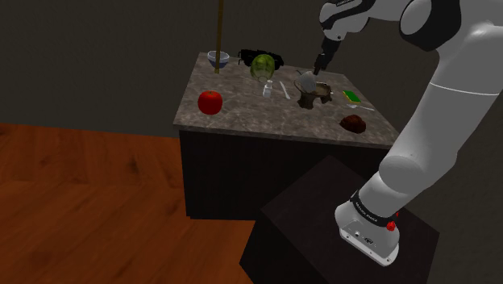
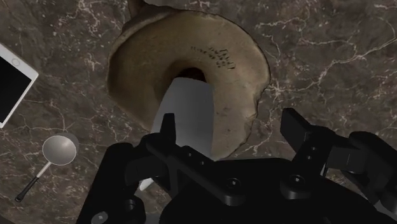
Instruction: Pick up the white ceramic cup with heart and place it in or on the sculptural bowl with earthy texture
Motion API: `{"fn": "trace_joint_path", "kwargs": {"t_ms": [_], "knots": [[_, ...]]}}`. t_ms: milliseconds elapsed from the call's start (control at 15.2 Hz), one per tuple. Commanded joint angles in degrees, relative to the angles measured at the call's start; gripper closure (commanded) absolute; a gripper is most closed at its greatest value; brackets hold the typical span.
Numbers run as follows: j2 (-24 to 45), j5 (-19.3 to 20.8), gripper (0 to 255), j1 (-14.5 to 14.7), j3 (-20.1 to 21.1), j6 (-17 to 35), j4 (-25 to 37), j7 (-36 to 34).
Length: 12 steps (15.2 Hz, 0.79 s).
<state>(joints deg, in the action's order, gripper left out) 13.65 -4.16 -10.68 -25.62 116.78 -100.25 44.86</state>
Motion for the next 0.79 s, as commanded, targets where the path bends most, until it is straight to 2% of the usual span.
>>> {"fn": "trace_joint_path", "kwargs": {"t_ms": [0, 264, 726], "knots": [[0.0, 0.0, 0, 0.0, 0.0, 0.0, 0.0, 0.0], [-2.0, 1.1, 0, 0.3, -0.2, -6.6, 4.8, -0.7], [-2.0, 1.1, 0, 0.3, -0.2, -6.6, 4.8, -0.7]]}}
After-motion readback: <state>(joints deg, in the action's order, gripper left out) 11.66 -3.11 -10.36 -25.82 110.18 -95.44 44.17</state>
